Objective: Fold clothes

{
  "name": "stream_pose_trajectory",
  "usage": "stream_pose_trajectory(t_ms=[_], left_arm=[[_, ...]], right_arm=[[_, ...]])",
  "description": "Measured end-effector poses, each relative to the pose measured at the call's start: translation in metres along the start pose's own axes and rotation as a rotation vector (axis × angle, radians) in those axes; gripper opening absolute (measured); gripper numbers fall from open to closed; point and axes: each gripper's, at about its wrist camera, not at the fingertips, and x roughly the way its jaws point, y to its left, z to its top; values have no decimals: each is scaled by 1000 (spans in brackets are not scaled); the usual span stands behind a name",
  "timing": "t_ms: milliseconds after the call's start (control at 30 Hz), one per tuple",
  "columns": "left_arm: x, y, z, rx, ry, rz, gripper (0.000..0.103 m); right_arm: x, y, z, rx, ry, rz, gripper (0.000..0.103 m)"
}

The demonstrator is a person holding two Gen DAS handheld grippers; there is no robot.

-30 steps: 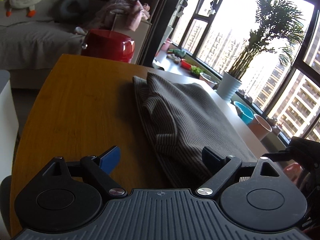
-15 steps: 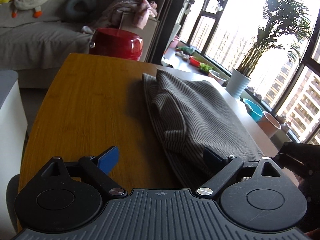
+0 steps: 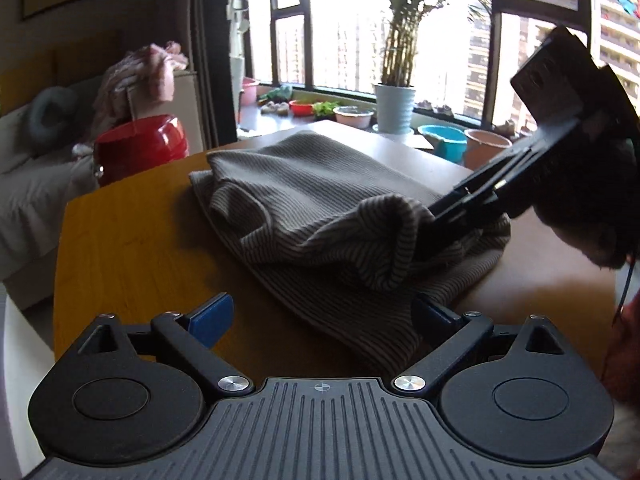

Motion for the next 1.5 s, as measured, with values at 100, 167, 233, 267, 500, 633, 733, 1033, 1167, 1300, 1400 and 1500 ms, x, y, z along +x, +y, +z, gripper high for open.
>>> stream_pose_trajectory(t_ms=[100, 167, 233, 267, 500, 633, 733, 1033, 1167, 1300, 1400, 1500], left_arm=[[19, -17, 3, 123, 19, 22, 99], [29, -22, 6, 176, 12, 34, 99], [35, -26, 9, 202, -8, 50, 92], [37, -26, 10, 206, -13, 52, 84], [42, -5, 12, 74, -7, -9, 60], [43, 23, 15, -119, 13, -92, 58], [44, 36, 18, -207, 15, -136, 58], [26, 43, 19, -244, -20, -136, 64], [1, 36, 15, -130, -71, -79, 87], [-5, 27, 13, -14, -57, -43, 92], [4, 14, 11, 99, -24, -9, 92], [17, -1, 10, 234, -19, 14, 92]], right_arm=[[4, -2, 4, -7, -1, -2, 58], [7, -2, 6, -4, -1, 0, 58], [8, 0, 8, -13, 1, -6, 58], [8, 2, 8, -25, 3, -12, 58], [-1, 51, -5, -416, -21, -199, 82], [3, 72, -23, -655, -28, -299, 82], [19, 82, -36, -789, -24, -395, 82], [30, 52, 7, -401, -16, -263, 50], [21, 16, 23, -141, -10, -135, 48], [21, 2, 25, -36, -16, -81, 48], [22, -12, 29, 39, -15, -39, 48], [24, -24, 32, 102, -13, 1, 48]])
